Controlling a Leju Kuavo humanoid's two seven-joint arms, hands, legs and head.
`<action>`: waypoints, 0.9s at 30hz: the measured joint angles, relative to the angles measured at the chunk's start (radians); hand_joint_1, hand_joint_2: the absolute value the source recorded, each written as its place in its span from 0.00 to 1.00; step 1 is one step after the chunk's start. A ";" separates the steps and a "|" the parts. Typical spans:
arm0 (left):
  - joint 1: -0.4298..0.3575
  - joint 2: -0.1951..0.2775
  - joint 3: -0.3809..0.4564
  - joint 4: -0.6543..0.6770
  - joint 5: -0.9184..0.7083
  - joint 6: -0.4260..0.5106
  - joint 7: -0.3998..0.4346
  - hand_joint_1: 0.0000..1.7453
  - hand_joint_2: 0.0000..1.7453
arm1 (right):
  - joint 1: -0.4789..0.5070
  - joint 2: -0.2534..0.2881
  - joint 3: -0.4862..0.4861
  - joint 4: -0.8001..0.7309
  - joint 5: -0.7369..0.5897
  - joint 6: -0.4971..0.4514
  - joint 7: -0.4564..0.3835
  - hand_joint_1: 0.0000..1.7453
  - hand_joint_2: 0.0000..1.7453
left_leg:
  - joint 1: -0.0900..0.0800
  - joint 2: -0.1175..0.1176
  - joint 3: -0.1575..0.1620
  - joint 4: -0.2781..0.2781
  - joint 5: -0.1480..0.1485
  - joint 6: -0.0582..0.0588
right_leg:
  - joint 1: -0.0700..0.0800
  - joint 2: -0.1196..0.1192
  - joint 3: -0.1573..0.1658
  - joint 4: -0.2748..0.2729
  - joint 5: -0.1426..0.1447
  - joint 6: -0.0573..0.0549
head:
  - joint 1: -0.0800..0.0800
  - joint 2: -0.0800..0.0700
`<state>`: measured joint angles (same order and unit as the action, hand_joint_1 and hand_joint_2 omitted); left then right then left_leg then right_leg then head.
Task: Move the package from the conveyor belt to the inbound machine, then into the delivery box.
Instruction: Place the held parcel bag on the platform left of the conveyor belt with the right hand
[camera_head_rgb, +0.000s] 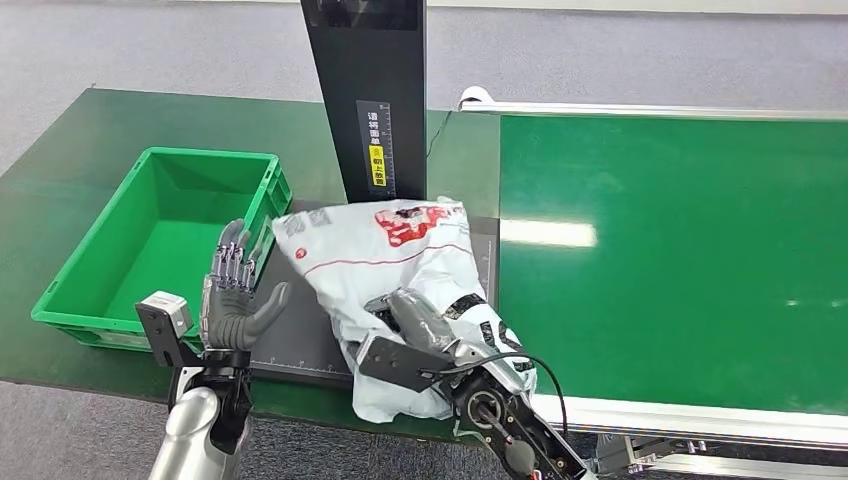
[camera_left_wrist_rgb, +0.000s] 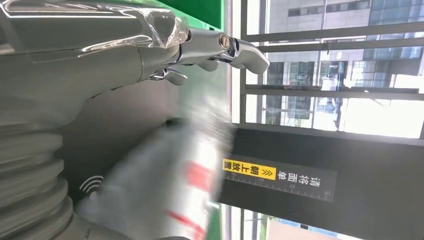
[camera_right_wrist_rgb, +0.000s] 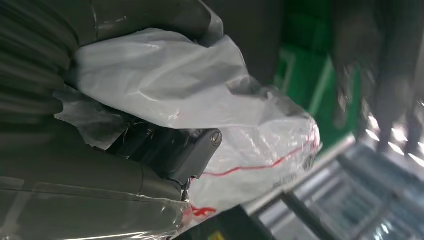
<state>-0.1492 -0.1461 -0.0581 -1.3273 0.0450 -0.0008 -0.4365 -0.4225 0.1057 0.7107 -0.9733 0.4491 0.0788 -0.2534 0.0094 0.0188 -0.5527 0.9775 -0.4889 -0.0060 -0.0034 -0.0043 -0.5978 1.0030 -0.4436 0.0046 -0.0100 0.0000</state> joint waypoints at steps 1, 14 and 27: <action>-0.001 0.001 0.000 0.001 0.000 0.003 0.000 0.00 1.00 | -0.007 0.000 0.018 0.021 0.002 0.011 0.008 1.00 1.00 | 0.000 0.000 0.000 0.000 0.000 0.000 | 0.000 0.000 0.000 0.000 0.000 0.000 | 0.000 0.000; -0.001 0.009 0.002 0.002 0.016 0.049 -0.008 0.00 1.00 | -0.057 0.000 0.115 0.150 0.000 -0.042 -0.043 0.00 1.00 | 0.000 0.000 0.000 0.000 0.000 0.000 | 0.000 0.000 0.000 0.000 0.000 0.000 | 0.000 0.000; -0.014 0.020 -0.002 0.002 0.049 0.050 -0.023 0.00 1.00 | -0.059 0.000 -0.037 0.115 -0.208 -0.154 -0.201 0.00 1.00 | 0.000 0.000 0.001 0.000 0.000 0.000 | 0.000 0.000 0.000 0.000 0.000 0.000 | 0.000 0.000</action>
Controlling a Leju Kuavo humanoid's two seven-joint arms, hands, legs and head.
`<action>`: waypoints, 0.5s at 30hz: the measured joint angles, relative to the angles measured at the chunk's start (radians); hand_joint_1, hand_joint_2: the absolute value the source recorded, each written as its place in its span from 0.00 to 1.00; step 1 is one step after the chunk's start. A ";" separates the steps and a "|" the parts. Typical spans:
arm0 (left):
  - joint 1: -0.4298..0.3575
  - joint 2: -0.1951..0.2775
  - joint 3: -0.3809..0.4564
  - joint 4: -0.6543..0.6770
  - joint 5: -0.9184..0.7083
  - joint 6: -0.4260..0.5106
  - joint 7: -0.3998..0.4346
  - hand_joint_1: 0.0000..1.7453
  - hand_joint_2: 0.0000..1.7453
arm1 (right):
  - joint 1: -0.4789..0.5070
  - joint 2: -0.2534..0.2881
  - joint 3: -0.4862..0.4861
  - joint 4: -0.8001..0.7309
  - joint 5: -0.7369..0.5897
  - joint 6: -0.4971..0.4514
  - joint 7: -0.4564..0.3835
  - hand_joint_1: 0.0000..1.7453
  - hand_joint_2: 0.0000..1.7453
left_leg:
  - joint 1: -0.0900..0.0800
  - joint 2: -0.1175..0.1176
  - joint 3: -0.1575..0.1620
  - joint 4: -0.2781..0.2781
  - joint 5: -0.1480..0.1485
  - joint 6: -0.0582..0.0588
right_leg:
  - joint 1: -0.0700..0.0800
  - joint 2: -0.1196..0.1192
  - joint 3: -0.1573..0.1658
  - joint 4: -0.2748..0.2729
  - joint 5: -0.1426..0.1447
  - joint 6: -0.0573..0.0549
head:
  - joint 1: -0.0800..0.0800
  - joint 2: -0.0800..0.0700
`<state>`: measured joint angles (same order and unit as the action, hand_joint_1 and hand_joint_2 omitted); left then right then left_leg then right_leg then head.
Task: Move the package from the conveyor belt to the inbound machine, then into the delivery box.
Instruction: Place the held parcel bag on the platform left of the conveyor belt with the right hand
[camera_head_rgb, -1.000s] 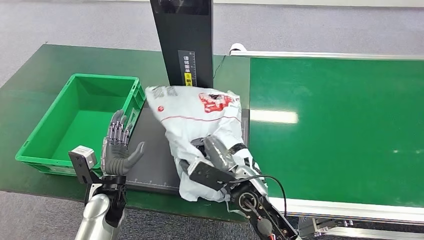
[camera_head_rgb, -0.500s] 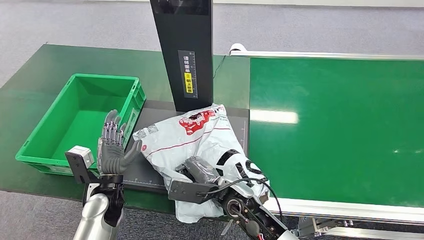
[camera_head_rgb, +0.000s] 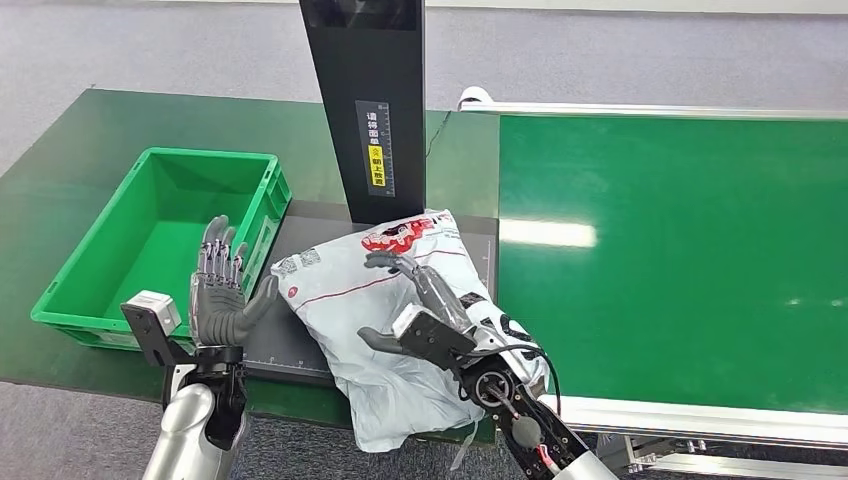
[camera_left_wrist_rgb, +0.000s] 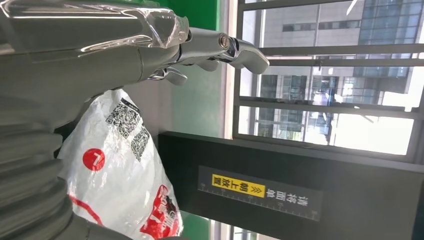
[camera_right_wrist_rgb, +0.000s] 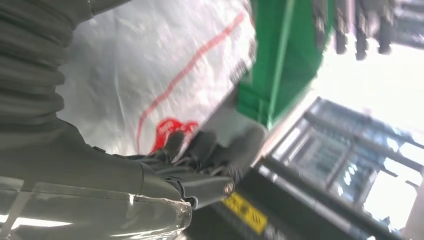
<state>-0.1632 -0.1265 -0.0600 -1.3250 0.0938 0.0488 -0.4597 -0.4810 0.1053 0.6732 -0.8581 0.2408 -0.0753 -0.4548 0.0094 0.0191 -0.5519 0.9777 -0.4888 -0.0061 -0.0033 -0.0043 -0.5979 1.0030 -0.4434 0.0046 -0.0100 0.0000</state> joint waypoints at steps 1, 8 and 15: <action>-0.002 0.001 -0.001 0.000 0.004 0.000 0.000 0.00 1.00 | 0.002 0.000 -0.009 -0.009 -0.011 -0.004 -0.002 0.00 1.00 | 0.000 0.000 0.000 0.000 0.000 0.000 | 0.000 0.000 0.000 0.000 0.000 0.000 | 0.000 0.000; -0.013 0.011 -0.026 0.009 0.014 -0.001 -0.002 0.00 1.00 | 0.039 0.000 -0.070 -0.073 -0.159 0.059 -0.033 0.00 1.00 | 0.000 0.000 0.000 0.000 0.000 0.000 | 0.000 0.000 0.000 0.000 0.000 0.000 | 0.000 0.000; -0.014 0.021 -0.076 0.020 -0.013 -0.039 -0.002 0.00 1.00 | 0.061 -0.004 -0.144 -0.111 -0.264 0.067 -0.034 0.00 1.00 | 0.000 0.000 0.000 0.000 0.000 0.000 | 0.000 0.000 0.000 0.000 0.000 0.000 | 0.000 0.000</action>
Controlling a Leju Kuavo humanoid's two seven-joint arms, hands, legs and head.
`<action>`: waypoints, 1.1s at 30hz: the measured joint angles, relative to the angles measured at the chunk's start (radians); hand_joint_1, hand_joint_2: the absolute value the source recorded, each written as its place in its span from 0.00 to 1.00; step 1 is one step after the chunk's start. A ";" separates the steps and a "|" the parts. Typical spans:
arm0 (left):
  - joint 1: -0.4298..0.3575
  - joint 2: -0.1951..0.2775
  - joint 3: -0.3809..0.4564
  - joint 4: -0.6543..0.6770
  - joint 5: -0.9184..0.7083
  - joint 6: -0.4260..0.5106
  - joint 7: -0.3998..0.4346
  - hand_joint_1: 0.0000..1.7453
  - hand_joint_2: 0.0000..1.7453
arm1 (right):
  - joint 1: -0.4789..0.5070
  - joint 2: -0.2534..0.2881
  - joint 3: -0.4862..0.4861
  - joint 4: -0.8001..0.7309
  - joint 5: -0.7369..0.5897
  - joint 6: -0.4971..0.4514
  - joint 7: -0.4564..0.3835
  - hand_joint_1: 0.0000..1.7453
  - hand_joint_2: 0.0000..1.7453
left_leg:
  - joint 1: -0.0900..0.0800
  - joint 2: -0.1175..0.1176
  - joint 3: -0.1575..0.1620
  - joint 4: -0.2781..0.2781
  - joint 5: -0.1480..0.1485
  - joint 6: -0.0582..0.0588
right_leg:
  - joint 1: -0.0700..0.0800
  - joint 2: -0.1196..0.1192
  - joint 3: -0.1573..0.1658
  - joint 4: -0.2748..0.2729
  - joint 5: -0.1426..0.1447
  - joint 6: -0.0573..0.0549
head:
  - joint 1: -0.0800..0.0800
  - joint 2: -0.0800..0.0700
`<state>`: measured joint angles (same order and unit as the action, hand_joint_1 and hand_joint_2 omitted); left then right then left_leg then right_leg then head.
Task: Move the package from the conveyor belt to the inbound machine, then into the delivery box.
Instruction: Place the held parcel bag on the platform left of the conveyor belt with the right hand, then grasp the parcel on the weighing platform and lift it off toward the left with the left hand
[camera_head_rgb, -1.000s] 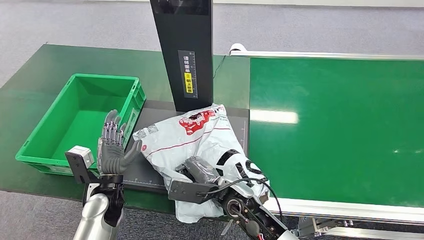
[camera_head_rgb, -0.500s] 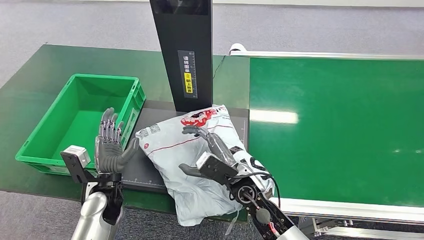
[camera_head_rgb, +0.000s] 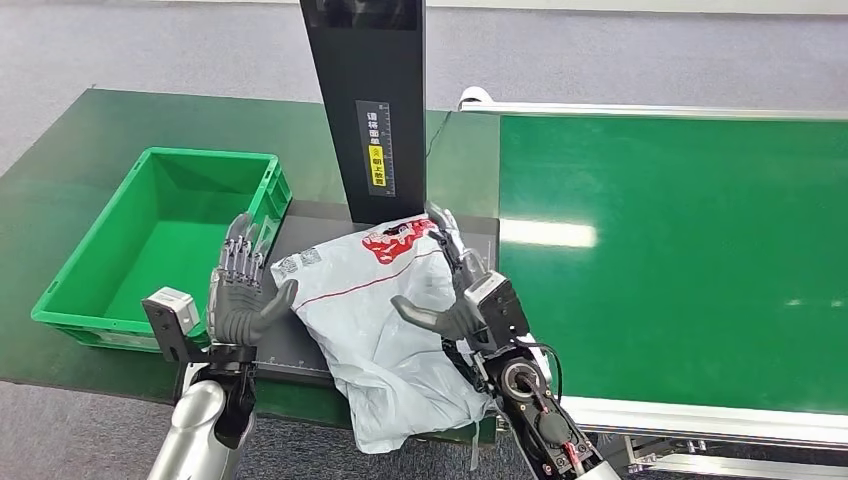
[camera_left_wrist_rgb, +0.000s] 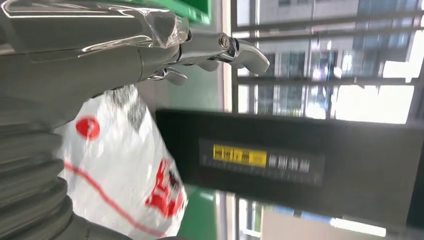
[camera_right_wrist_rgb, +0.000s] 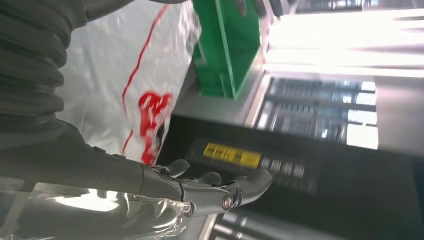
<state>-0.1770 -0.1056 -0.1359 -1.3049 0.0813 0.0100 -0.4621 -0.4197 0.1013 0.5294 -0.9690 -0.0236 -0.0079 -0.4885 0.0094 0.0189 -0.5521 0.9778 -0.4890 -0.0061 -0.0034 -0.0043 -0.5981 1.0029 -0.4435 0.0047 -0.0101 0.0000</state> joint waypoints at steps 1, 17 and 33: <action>0.000 0.002 -0.011 0.002 -0.007 -0.010 0.003 0.00 1.00 | 0.005 -0.002 -0.013 -0.006 -0.011 -0.009 0.006 0.00 1.00 | 0.000 0.000 0.000 0.000 0.000 0.000 | 0.000 0.000 0.000 0.000 0.000 0.000 | 0.000 0.000; -0.033 0.020 -0.134 0.053 -0.160 0.003 0.038 0.00 1.00 | 0.091 -0.038 -0.172 -0.125 -0.040 -0.070 0.029 0.00 1.00 | 0.000 0.000 0.000 0.000 0.000 0.000 | 0.000 0.000 0.000 0.000 0.000 0.000 | 0.000 0.000; -0.223 0.006 -0.302 0.354 -1.066 0.039 0.476 0.00 1.00 | 0.177 0.015 -0.313 -0.228 0.142 -0.038 0.085 0.00 1.00 | 0.000 -0.001 0.000 0.000 0.000 0.000 | 0.000 -0.001 0.001 0.000 0.000 0.000 | 0.000 0.000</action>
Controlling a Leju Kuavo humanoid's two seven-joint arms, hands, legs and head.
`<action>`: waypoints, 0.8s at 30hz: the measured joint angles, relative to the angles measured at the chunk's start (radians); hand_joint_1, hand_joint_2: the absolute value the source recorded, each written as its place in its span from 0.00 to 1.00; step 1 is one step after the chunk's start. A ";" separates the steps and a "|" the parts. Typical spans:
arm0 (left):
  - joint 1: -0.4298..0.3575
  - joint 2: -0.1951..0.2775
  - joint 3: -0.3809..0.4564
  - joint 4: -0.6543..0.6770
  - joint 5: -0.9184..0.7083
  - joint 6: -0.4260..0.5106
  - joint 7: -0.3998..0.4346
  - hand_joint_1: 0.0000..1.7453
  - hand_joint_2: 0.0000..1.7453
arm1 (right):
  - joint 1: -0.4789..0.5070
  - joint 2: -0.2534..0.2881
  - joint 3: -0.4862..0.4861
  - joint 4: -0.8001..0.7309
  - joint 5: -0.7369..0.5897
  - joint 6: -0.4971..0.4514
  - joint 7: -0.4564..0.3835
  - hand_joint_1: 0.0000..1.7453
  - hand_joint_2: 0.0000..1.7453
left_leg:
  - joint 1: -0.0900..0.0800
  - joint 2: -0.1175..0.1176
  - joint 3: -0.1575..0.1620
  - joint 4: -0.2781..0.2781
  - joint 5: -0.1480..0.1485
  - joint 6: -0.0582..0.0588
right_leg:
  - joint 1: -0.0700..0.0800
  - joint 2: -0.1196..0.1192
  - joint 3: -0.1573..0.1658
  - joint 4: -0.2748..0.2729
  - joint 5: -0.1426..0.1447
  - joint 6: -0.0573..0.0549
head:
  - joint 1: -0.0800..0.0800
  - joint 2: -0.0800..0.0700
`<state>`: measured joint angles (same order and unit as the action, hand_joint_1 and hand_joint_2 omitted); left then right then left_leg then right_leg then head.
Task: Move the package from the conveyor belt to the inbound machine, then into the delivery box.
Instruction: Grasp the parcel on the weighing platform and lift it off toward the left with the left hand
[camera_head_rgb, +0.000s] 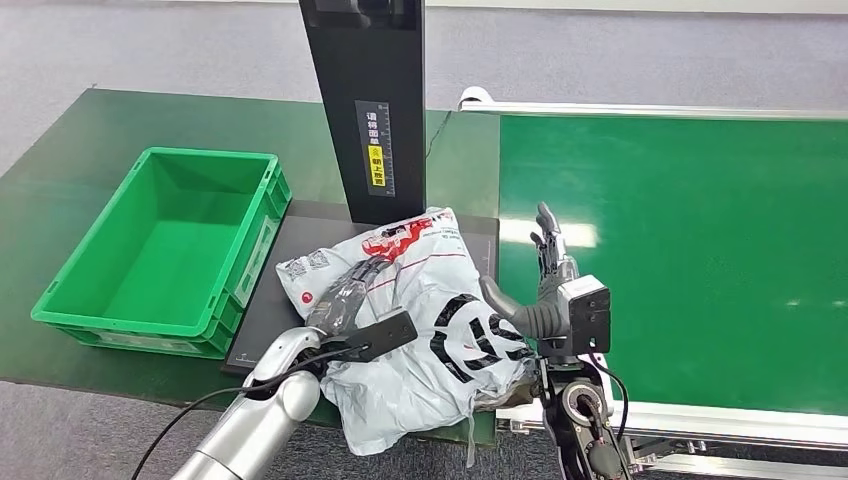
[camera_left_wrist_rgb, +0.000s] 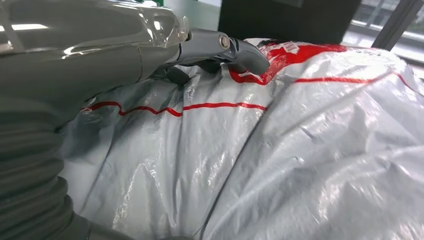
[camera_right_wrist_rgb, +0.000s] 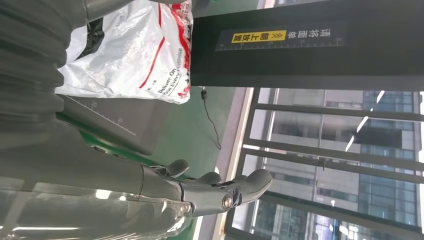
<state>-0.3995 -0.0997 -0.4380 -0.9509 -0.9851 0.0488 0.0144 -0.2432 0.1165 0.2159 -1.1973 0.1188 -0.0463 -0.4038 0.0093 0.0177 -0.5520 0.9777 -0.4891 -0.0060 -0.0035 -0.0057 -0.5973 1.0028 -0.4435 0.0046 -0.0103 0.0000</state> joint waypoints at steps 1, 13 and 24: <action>-0.006 -0.003 0.000 0.008 -0.022 -0.011 0.004 0.00 1.00 | 0.002 0.004 -0.008 -0.004 0.005 0.004 0.002 0.00 1.00 | 0.000 0.000 0.000 0.000 0.000 0.000 | 0.000 0.000 0.001 0.000 0.000 0.000 | 0.000 0.000; -0.035 -0.029 0.008 0.041 -0.083 -0.050 -0.005 1.00 1.00 | 0.007 0.018 -0.052 -0.025 0.015 0.013 0.018 0.00 1.00 | 0.000 0.000 0.007 0.000 0.000 0.000 | 0.000 0.000 0.008 0.000 0.000 0.000 | 0.000 0.000; 0.009 -0.026 0.054 -0.022 0.000 0.109 -0.079 1.00 1.00 | 0.031 0.018 -0.058 -0.042 0.002 0.013 0.017 0.00 1.00 | 0.000 0.000 0.003 0.000 0.000 0.000 | 0.000 0.000 0.003 0.000 0.000 0.000 | 0.000 0.000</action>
<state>-0.3900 -0.1253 -0.3844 -0.9732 -0.9847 0.1576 -0.0642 -0.2126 0.1342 0.1577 -1.2389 0.1206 -0.0328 -0.3871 0.0094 0.0179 -0.5489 0.9776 -0.4890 -0.0060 -0.0035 -0.0057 -0.5940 1.0027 -0.4435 0.0046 -0.0101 0.0000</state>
